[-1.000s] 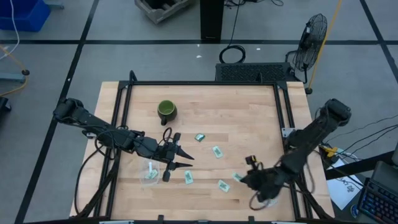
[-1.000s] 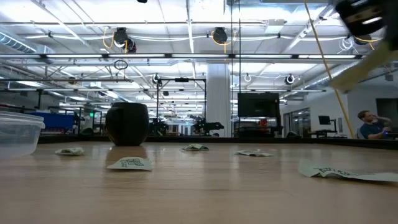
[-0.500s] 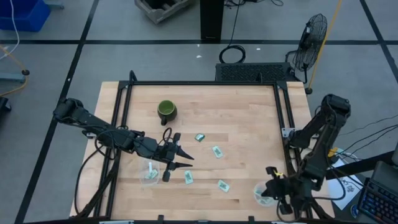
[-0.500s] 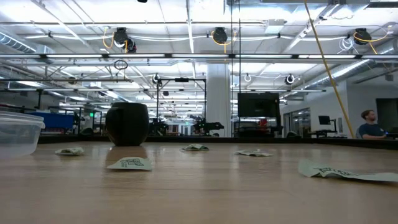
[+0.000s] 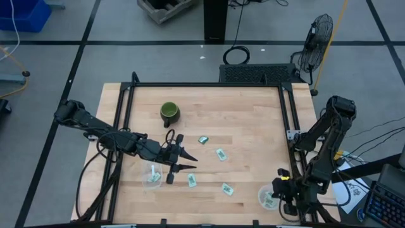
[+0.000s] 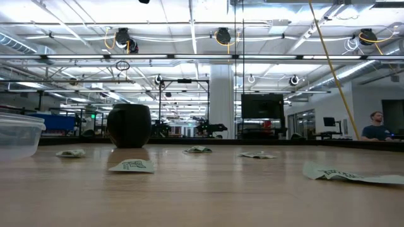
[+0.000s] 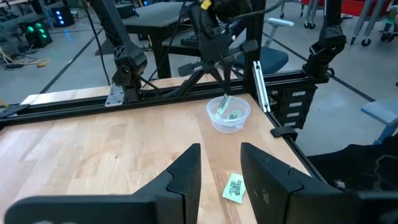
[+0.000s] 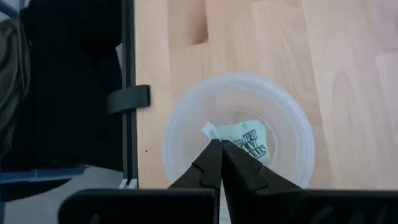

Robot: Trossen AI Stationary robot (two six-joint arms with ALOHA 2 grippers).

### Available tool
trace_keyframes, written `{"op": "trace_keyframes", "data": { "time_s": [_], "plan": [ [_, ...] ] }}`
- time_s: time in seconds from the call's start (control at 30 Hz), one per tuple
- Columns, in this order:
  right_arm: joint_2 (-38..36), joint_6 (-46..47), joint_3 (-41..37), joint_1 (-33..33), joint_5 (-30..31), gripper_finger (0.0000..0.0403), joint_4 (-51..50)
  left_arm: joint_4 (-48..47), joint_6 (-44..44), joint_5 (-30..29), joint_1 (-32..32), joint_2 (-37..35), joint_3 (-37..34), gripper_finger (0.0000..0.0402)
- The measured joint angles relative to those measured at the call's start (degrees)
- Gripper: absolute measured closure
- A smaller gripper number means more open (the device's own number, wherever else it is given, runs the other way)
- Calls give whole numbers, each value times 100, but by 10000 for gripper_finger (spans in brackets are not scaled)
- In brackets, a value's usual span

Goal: Pick and place Stevia / Truvia into bins
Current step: Put the Stevia packet into the bottom right transparent container, then put the Truvia packet into the top left transparent container

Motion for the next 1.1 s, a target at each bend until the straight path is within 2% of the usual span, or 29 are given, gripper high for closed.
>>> {"op": "trace_keyframes", "data": {
  "time_s": [0.13, 0.3, 0.73, 0.87, 0.97, 1.1],
  "plan": [
    [2, 156, -252, -78, -291, 403, 241, -4, -9, 2, 0, 4, 0, 282],
    [-1, 46, -303, -217, -289, 397, 536, -7, -49, -16, 0, 4, 0, 282],
    [-156, -647, -303, -522, -276, 321, 930, -7, -55, -46, 0, 4, 0, 282],
    [-350, -1577, -303, -721, -99, 313, 1204, -11, -112, -152, -2, 4, 0, 282],
    [-556, -2666, -303, -904, 306, 313, 1573, -123, -273, -600, 26, 62, 0, 282],
    [-789, -4188, -303, -1146, 1011, 318, 2185, -833, -650, -1194, 115, 94, 0, 282]
  ]
}}
